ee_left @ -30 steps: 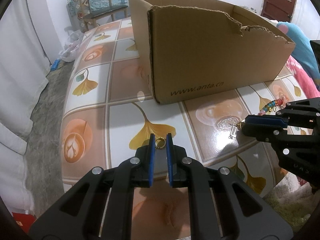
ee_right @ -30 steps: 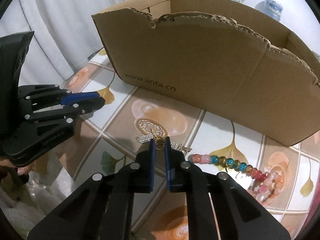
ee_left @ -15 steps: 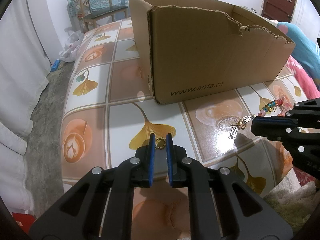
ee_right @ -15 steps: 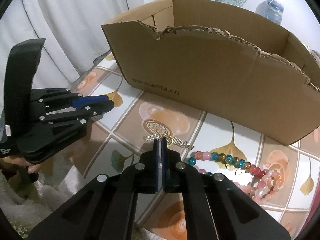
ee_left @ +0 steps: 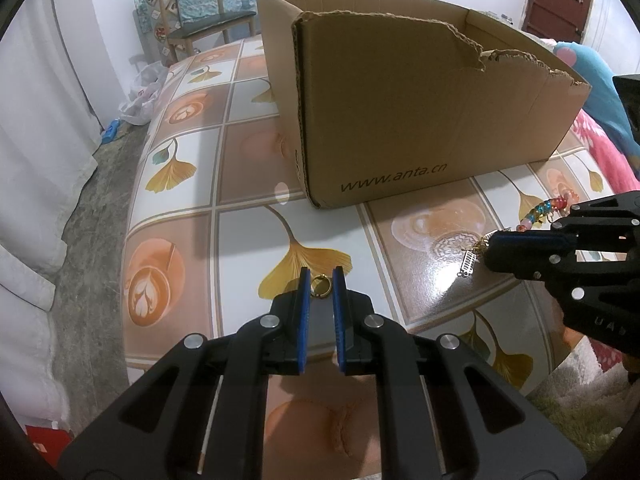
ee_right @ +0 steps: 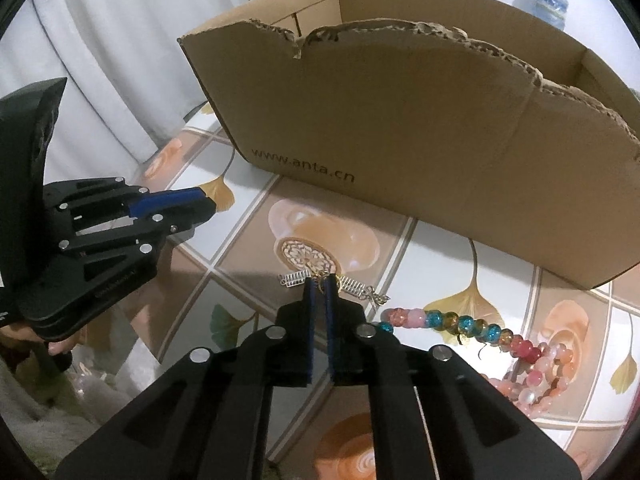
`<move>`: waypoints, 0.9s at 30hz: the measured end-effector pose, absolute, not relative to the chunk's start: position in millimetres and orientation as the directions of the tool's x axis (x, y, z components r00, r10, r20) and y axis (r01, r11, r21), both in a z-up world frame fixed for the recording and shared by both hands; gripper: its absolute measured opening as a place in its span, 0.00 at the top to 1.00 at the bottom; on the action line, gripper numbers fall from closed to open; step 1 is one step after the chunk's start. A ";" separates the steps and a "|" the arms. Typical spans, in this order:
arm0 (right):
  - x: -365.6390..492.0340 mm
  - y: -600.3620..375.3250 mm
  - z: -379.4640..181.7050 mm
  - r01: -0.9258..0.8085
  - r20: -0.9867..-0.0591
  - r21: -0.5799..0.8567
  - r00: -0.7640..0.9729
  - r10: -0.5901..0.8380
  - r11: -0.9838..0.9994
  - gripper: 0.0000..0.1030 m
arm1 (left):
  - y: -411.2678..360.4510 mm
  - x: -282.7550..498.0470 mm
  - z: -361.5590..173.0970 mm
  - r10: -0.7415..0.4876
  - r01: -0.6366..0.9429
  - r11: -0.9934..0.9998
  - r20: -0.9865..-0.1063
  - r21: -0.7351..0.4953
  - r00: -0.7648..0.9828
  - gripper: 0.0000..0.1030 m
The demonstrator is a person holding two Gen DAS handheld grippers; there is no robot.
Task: Organize jewelry
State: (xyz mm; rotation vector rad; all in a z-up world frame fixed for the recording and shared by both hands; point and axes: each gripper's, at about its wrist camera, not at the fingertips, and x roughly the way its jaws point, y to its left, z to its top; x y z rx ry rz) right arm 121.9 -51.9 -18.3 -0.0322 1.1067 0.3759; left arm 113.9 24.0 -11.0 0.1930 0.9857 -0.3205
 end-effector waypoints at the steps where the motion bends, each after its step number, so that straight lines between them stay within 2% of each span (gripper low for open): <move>1: 122.0 -51.1 -18.4 -0.314 -0.877 0.157 0.392 0.278 0.936 0.90 | 24.0 113.9 -10.9 -0.178 0.351 0.936 -0.841 0.015 0.511 0.90; 7: 123.9 -41.8 -19.6 -0.330 -0.882 0.106 0.405 0.242 0.938 0.91 | 23.5 113.8 -10.9 -0.178 0.350 0.937 -0.840 0.015 0.512 0.90; 9: 124.5 -41.0 -20.2 -0.331 -0.883 0.091 0.410 0.230 0.939 0.95 | 23.8 113.4 -11.2 -0.177 0.350 0.937 -0.841 0.015 0.512 0.90; 14: 125.5 -46.2 -19.9 -0.313 -0.874 0.134 0.410 0.261 0.940 0.98 | 24.3 113.9 -10.9 -0.178 0.350 0.937 -0.839 0.015 0.513 0.90; 27: 112.7 -58.1 -6.6 -0.308 -0.861 0.197 0.401 0.314 0.931 0.97 | 24.6 114.1 -10.9 -0.179 0.352 0.936 -0.839 0.016 0.515 0.90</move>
